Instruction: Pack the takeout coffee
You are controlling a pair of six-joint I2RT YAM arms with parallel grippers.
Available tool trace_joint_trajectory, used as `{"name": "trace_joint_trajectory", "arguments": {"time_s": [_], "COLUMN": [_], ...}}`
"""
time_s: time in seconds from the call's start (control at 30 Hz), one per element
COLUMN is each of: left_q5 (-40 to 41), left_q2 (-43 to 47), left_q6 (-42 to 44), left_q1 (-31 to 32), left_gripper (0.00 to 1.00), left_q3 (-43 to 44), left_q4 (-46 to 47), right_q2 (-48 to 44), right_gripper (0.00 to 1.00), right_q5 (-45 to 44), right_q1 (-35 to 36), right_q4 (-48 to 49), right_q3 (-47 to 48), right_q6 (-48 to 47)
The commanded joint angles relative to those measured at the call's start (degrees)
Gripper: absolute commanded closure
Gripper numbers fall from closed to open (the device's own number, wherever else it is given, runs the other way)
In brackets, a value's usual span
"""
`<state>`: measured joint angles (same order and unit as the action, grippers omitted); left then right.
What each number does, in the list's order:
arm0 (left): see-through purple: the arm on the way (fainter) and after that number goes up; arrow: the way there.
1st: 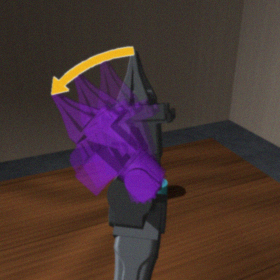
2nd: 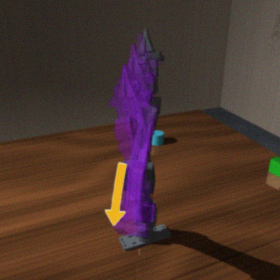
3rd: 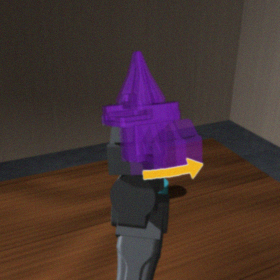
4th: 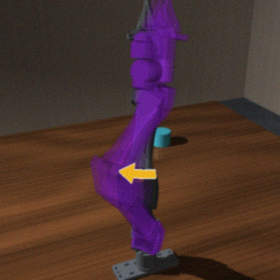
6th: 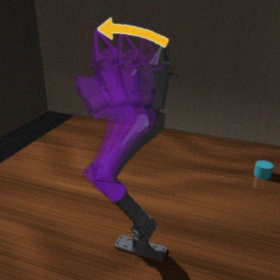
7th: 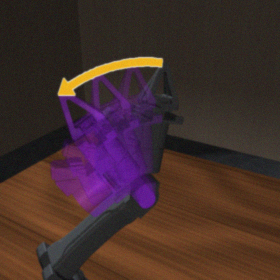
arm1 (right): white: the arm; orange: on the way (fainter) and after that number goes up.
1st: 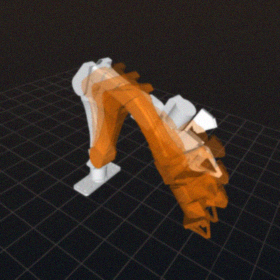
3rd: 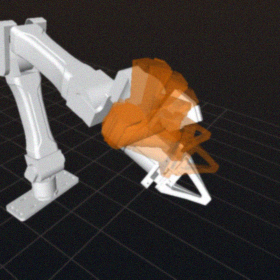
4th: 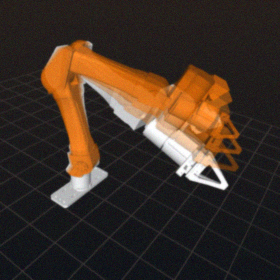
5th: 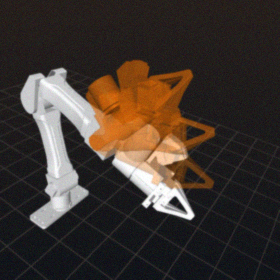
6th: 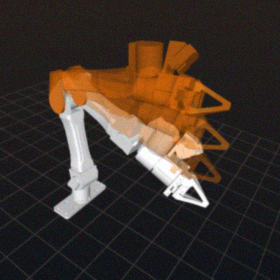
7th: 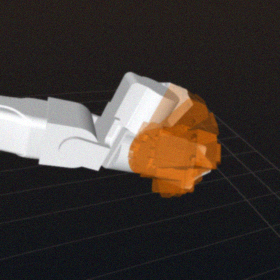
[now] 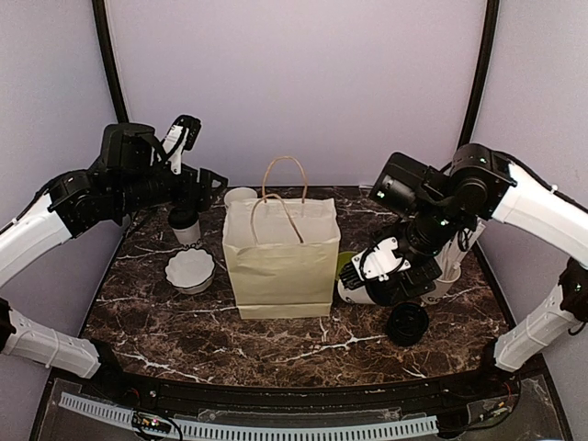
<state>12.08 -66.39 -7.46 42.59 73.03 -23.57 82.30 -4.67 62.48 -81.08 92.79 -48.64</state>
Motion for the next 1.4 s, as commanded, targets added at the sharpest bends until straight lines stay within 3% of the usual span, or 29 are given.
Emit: {"name": "trace_joint_trajectory", "arguments": {"time_s": [0.0,0.27,0.67,0.8,1.1,1.37], "left_q5": [0.27,-1.95,-3.95,-4.74,-5.91,-6.04], "left_q2": [0.67,0.95,2.84,2.68,3.2,3.3], "left_q6": [0.07,-0.33,-0.72,-0.63,-0.79,-0.69], "left_q1": [-0.32,-0.31,-0.36,-0.29,-0.3,-0.32], "left_gripper": [0.18,0.18,0.18,0.18,0.18,0.18], "left_q3": [-0.62,-2.73,-6.71,-7.57,-9.22,-9.37], "left_q4": [-0.2,-0.45,0.42,0.9,1.24,0.87], "right_q2": [1.96,8.58,17.65,18.52,14.75,9.72], "right_gripper": [0.49,0.45,0.41,0.33,0.03,0.02], "right_q5": [4.28,9.65,10.68,10.34,11.62,14.7], "right_q1": [1.22,3.19,3.02,2.84,0.02,-0.88], "right_q4": [-0.22,-0.22,0.25,1.8,2.83,5.32], "right_q3": [-5.64,-7.07,-5.54,-5.19,-2.76,-6.54], "right_q6": [-1.49,-0.95,2.59,3.62,1.68,-0.08]}}
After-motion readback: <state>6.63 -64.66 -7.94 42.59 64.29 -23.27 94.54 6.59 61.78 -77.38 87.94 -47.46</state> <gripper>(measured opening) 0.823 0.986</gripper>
